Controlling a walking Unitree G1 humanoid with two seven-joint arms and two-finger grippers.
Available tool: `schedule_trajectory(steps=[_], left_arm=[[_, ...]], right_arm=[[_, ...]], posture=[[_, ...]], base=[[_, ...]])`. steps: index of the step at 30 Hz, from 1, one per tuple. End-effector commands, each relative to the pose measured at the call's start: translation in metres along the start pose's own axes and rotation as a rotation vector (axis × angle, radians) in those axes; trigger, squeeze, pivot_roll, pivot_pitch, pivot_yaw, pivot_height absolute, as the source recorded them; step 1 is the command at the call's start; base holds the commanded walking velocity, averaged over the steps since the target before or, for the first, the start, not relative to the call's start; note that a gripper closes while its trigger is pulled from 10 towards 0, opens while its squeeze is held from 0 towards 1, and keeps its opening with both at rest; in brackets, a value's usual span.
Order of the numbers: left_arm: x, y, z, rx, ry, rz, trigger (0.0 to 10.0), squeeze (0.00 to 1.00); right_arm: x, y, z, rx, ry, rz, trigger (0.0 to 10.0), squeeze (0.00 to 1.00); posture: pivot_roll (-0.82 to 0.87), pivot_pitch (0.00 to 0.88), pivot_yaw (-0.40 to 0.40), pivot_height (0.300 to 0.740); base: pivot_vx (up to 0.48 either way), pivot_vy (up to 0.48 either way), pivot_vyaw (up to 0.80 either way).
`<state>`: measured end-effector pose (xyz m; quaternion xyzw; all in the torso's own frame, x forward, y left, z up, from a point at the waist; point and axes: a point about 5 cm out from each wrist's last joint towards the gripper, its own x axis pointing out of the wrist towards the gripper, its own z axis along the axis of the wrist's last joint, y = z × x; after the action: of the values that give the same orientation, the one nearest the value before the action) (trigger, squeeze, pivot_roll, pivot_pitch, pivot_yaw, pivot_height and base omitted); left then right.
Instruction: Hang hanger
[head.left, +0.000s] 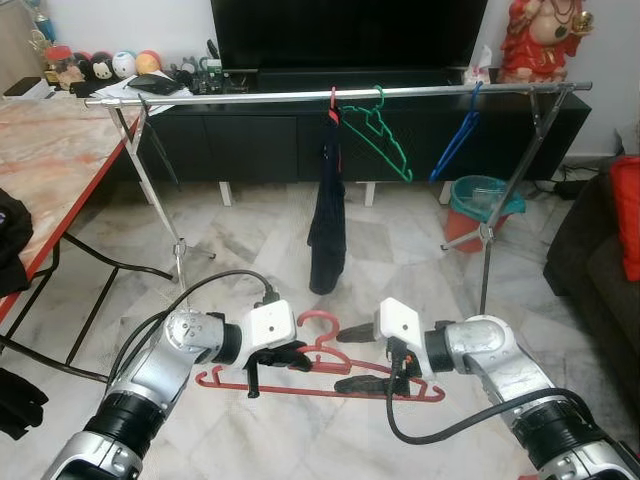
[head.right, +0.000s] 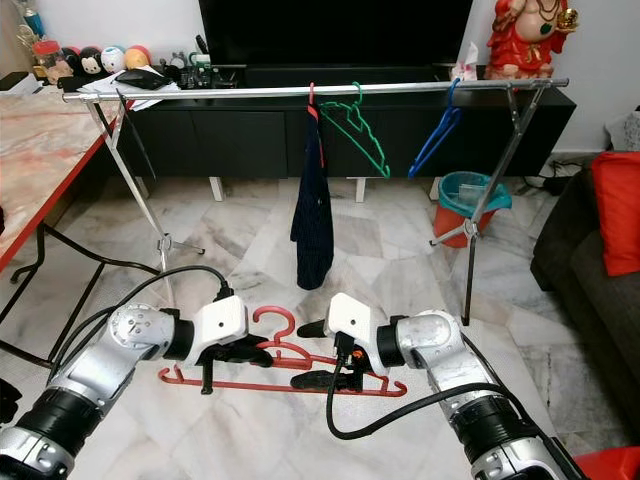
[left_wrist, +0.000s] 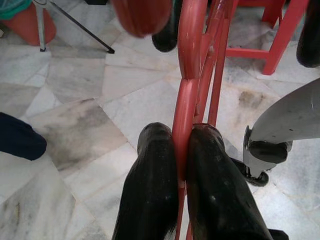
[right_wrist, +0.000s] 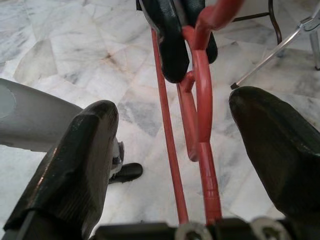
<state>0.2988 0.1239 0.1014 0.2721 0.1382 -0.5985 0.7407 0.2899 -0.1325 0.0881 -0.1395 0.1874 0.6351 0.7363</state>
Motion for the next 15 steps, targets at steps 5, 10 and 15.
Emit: schedule_trajectory(steps=[5, 10, 15], left_arm=[[0.003, 0.002, 0.007, 0.023, -0.034, -0.009, 10.0, 0.00], [0.004, 0.004, 0.010, 0.030, -0.047, -0.007, 10.0, 0.00], [0.005, 0.004, 0.012, 0.036, -0.059, -0.008, 10.0, 0.00]], right_arm=[[0.005, 0.005, -0.015, 0.019, 0.063, 0.021, 10.0, 0.00], [0.007, 0.003, -0.021, 0.024, 0.092, -0.011, 8.0, 0.00], [0.008, 0.002, -0.022, 0.028, 0.076, -0.022, 0.0, 0.00]], posture=[[0.11, 0.000, -0.006, 0.740], [0.11, 0.000, -0.006, 0.740], [0.11, 0.000, -0.005, 0.740]], base=[[0.000, 0.000, 0.00], [0.000, 0.000, 0.00], [0.000, 0.000, 0.00]])
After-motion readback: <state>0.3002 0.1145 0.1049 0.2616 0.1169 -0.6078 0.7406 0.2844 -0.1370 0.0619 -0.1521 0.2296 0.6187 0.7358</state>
